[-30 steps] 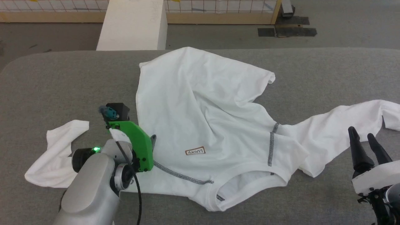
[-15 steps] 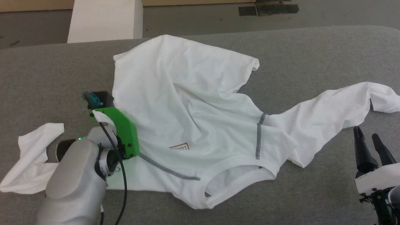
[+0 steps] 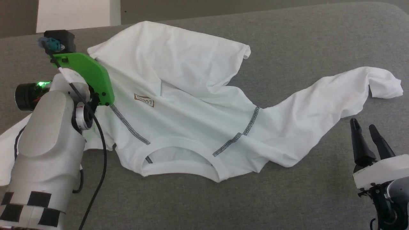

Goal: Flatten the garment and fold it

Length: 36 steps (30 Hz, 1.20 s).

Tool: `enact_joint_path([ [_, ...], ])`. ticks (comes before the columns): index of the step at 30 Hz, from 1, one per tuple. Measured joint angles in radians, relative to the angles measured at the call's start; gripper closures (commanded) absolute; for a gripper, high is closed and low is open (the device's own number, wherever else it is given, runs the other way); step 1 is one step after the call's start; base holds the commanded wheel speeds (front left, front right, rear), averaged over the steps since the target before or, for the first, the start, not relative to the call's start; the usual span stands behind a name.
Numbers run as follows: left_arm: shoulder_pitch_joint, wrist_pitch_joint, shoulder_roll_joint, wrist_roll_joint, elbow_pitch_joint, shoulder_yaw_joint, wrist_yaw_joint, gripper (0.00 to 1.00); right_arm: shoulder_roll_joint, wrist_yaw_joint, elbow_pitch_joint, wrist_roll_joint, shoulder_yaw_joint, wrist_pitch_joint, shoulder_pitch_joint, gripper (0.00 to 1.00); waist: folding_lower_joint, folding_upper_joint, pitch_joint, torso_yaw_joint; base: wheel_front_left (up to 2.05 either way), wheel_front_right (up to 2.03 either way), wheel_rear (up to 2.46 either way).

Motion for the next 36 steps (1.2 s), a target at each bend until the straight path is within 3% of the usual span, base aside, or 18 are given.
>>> enact_joint_path([
  [1,-0.005,-0.005,-0.007,-0.003,0.018,0.000,-0.012,1.00,0.000,0.000,0.001,0.000,0.000,-0.002,0.000,0.00,0.0000,0.0000,0.003,-0.005,0.00,0.00,0.00],
  [2,-0.006,-0.016,-0.015,-0.007,0.034,0.002,-0.016,0.86,0.000,0.000,0.002,0.000,0.000,-0.002,0.000,0.00,0.0000,0.0000,0.004,-0.008,0.00,0.00,0.00],
  [3,-0.006,-0.031,-0.023,-0.007,0.051,0.000,-0.020,0.04,0.000,0.000,0.005,0.000,-0.001,-0.002,0.000,0.00,0.0001,0.0000,0.003,-0.010,0.00,0.00,0.00],
  [4,-0.006,-0.047,-0.031,-0.008,0.066,0.000,-0.022,0.00,0.000,0.000,0.007,0.000,-0.002,-0.002,0.000,0.00,0.0001,0.0000,0.000,-0.010,0.00,0.00,0.00],
  [10,0.017,-0.179,-0.048,-0.077,0.046,0.071,-0.029,0.00,0.000,0.000,0.013,-0.001,-0.002,-0.001,0.010,0.00,0.0000,0.0000,-0.035,0.004,0.00,0.00,0.00],
  [15,0.163,-0.227,-0.044,-0.130,-0.089,0.130,-0.011,0.00,0.000,0.000,0.021,0.000,0.000,0.003,0.035,0.00,0.0000,0.0001,-0.071,0.037,0.00,0.00,0.00],
  [24,0.498,-0.009,-0.037,-0.164,-0.369,0.075,0.092,0.00,0.000,0.000,0.027,-0.001,0.011,0.012,0.052,0.00,0.0000,0.0000,-0.117,0.121,0.00,0.00,0.00],
  [28,0.509,0.030,-0.028,-0.160,-0.391,0.061,0.114,0.00,0.000,0.000,0.029,-0.001,0.022,0.016,0.048,0.00,0.0000,0.0000,-0.125,0.138,0.00,0.00,0.00],
  [36,0.480,0.042,-0.025,-0.160,-0.329,0.040,0.107,0.00,0.000,0.000,0.047,0.000,0.013,0.014,0.046,0.00,-0.0001,0.0000,-0.116,0.108,0.00,0.00,0.00],
])
